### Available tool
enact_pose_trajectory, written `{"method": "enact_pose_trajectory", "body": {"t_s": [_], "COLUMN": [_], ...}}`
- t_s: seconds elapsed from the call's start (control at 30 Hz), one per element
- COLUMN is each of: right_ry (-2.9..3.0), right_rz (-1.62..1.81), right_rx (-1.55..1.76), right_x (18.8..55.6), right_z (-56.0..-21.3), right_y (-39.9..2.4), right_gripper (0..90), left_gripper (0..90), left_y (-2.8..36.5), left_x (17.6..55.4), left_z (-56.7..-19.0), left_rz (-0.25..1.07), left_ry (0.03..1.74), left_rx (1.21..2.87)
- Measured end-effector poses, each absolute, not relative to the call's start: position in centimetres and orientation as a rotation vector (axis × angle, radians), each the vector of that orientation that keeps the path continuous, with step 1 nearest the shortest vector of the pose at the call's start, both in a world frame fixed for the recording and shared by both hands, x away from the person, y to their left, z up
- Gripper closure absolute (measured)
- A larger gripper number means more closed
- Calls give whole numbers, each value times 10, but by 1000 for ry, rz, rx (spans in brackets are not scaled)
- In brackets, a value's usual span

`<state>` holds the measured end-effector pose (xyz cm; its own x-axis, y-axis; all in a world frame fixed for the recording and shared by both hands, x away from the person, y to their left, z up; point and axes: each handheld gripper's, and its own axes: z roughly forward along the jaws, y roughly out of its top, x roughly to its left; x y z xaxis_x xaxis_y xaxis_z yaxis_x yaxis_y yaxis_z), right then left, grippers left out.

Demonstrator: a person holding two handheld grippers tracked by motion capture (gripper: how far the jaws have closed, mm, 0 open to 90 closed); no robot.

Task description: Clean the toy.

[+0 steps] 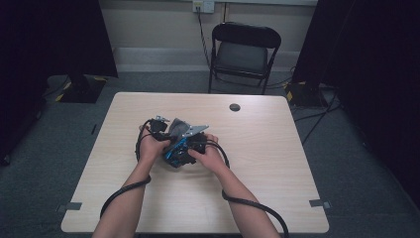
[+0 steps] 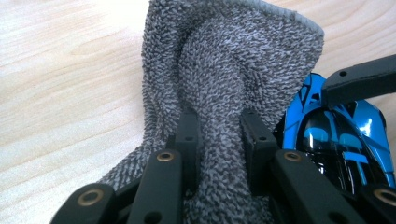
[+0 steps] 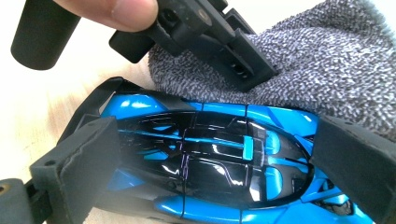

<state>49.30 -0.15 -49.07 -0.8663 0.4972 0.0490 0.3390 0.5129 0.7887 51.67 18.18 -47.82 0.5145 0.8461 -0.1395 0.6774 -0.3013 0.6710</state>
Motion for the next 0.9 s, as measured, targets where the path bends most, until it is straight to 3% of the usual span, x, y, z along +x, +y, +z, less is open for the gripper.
{"method": "enact_pose_trajectory", "body": {"t_s": [0.9], "right_ry": [2572], "right_rz": [1278], "right_rx": [714], "right_x": [493], "right_z": [-491], "right_y": [-1], "right_gripper": [8], "left_gripper": [732], "left_y": [208], "left_x": [497], "left_z": [-476], "left_rz": [240], "left_ry": [1241], "left_rx": [2077]}}
